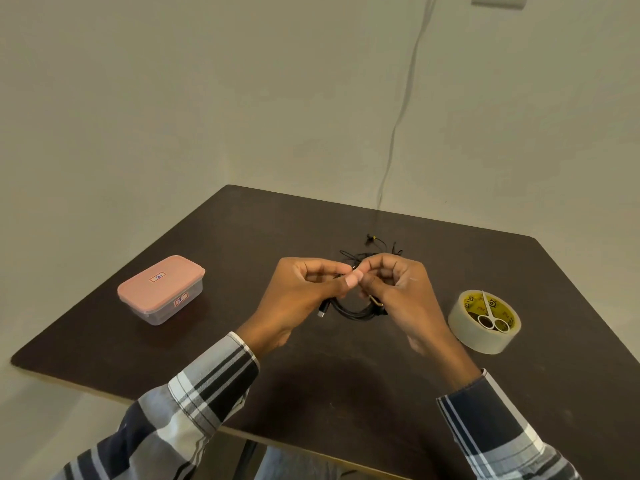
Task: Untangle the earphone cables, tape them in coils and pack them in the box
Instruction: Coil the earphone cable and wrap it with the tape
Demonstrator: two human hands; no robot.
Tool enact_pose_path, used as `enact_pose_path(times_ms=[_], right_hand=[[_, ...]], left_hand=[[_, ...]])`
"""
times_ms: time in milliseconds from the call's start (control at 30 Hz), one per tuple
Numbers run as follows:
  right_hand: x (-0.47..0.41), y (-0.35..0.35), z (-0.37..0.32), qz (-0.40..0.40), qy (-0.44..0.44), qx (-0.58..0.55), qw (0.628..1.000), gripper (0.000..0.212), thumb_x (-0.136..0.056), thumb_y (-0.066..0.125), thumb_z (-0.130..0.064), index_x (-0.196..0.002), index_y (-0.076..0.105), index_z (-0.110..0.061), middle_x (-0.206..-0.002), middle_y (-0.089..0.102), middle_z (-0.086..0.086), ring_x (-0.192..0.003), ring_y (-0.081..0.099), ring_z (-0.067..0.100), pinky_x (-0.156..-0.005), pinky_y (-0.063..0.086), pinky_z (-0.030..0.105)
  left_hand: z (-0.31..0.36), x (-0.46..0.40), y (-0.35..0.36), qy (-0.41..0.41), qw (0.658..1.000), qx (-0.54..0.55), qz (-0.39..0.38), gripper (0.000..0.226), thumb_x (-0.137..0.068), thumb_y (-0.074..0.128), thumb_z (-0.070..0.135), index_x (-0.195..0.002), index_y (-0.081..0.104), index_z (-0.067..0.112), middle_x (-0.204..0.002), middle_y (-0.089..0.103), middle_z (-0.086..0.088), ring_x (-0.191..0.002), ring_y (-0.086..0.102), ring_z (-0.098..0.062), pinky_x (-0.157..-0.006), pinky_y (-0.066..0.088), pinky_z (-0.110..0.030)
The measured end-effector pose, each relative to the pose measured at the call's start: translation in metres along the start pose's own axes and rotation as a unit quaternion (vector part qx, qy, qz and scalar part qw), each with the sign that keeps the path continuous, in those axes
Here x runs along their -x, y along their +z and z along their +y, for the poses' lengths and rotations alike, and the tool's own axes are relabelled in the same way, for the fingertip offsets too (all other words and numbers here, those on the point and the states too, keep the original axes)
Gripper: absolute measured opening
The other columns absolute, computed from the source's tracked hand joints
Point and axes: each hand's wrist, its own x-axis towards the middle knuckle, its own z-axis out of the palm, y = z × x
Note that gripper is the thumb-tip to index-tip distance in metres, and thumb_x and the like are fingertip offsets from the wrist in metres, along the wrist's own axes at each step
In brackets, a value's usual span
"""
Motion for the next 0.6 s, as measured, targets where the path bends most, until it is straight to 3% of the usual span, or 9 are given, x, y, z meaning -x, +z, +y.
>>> enact_pose_path(times_ms=[167,267,333,400,533,600], right_hand=[[0.002,0.002,0.000,0.013,0.019,-0.010,1.000,0.003,-0.090,0.073,-0.014,-0.090,0.072,-0.011,-0.079,0.074,0.013,-0.068,0.067,0.015,-0.071,0.054,0.029],[0.001,0.002,-0.002,0.014,0.047,-0.086,0.995,0.014,-0.088,0.075,-0.011,-0.101,0.072,-0.009,-0.085,0.075,0.018,-0.070,0.069,0.014,-0.070,0.055,0.025],[0.000,0.002,-0.004,0.015,0.062,-0.137,0.989,0.024,-0.086,0.076,-0.010,-0.110,0.071,-0.009,-0.087,0.077,0.018,-0.076,0.072,0.014,-0.070,0.056,0.023],[0.000,0.001,-0.006,0.018,0.072,-0.158,0.985,0.022,-0.085,0.076,-0.009,-0.107,0.073,-0.006,-0.087,0.078,0.015,-0.081,0.074,0.014,-0.070,0.055,0.021],[-0.002,0.000,-0.005,0.024,0.101,-0.167,0.981,0.012,-0.083,0.077,-0.012,-0.091,0.079,-0.004,-0.082,0.077,0.012,-0.076,0.068,0.014,-0.075,0.052,0.025],[-0.003,-0.002,-0.003,0.021,0.123,-0.182,0.975,0.011,-0.082,0.076,-0.011,-0.089,0.079,-0.003,-0.083,0.076,0.013,-0.076,0.066,0.015,-0.077,0.051,0.027]], left_hand=[[-0.006,-0.002,0.002,0.086,0.987,-0.131,0.040,0.012,-0.084,0.076,0.018,-0.094,0.078,0.024,-0.087,0.077,0.007,-0.085,0.073,-0.013,-0.083,0.060,-0.042],[-0.008,-0.003,0.003,0.130,0.976,-0.164,0.058,0.011,-0.086,0.074,0.019,-0.096,0.079,0.022,-0.086,0.076,0.010,-0.083,0.072,-0.009,-0.077,0.060,-0.034],[-0.008,-0.003,0.005,0.149,0.973,-0.159,0.072,0.015,-0.086,0.074,0.016,-0.100,0.078,0.017,-0.086,0.077,0.008,-0.082,0.071,-0.004,-0.075,0.056,-0.021],[-0.008,-0.003,0.007,0.138,0.977,-0.142,0.082,0.026,-0.085,0.075,0.019,-0.111,0.074,0.017,-0.088,0.077,0.006,-0.084,0.072,-0.004,-0.077,0.055,-0.017],[-0.009,-0.004,0.009,0.131,0.979,-0.131,0.087,0.016,-0.084,0.076,0.016,-0.100,0.078,0.016,-0.088,0.077,0.007,-0.086,0.072,-0.008,-0.081,0.058,-0.026],[-0.007,-0.004,0.011,0.098,0.989,-0.074,0.079,0.010,-0.084,0.076,0.012,-0.093,0.079,0.014,-0.084,0.077,0.002,-0.087,0.073,-0.016,-0.084,0.059,-0.034]])
